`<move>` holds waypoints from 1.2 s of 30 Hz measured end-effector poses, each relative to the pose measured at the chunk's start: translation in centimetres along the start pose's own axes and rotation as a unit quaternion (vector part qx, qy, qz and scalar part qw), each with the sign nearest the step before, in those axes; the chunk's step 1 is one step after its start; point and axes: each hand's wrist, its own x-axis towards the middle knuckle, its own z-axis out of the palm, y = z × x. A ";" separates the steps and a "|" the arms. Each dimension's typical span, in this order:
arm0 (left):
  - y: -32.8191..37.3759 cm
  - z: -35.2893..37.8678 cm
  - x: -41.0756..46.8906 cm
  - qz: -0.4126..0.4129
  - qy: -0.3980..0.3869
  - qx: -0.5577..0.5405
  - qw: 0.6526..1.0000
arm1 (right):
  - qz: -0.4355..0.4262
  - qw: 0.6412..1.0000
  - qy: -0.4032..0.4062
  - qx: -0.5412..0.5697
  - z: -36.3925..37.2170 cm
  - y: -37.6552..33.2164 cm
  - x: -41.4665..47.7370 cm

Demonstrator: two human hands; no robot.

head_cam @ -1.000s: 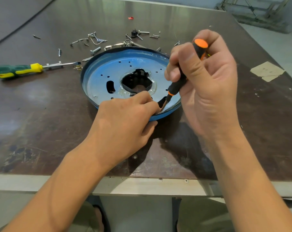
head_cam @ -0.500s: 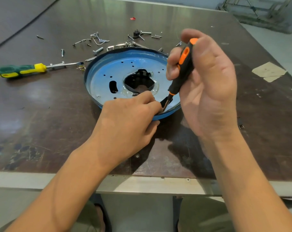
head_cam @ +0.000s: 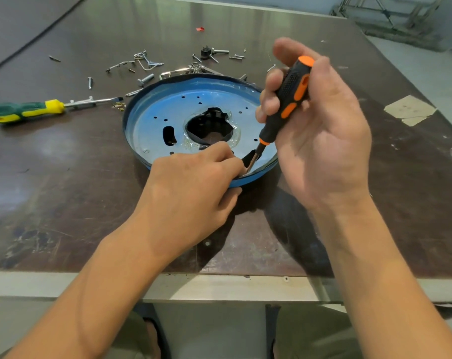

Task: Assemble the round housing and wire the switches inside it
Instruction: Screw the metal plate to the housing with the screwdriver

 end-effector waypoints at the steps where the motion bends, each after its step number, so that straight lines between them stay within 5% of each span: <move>1: 0.0 0.0 0.0 0.001 -0.001 0.001 1.000 | -0.006 1.000 -0.003 -0.008 0.1 0.0 -0.1; 7: 0.0 0.1 0.0 0.000 0.000 0.005 1.000 | -0.092 0.992 0.002 -0.089 0.6 0.7 -0.3; 13: 0.0 0.1 0.0 0.000 0.003 0.004 1.000 | -0.059 0.996 -0.023 -0.054 0.4 0.6 -0.1; 19: 0.0 0.1 0.0 0.002 0.005 0.003 1.000 | -0.116 0.980 -0.005 -0.162 1.1 0.6 -0.3; 27: 0.0 0.1 0.0 0.003 0.003 0.004 1.000 | -0.065 0.994 -0.009 -0.083 0.2 0.5 -0.1; 36: 0.0 0.1 -0.1 0.007 0.007 0.006 1.000 | -0.102 0.986 -0.038 -0.123 1.0 0.8 -0.1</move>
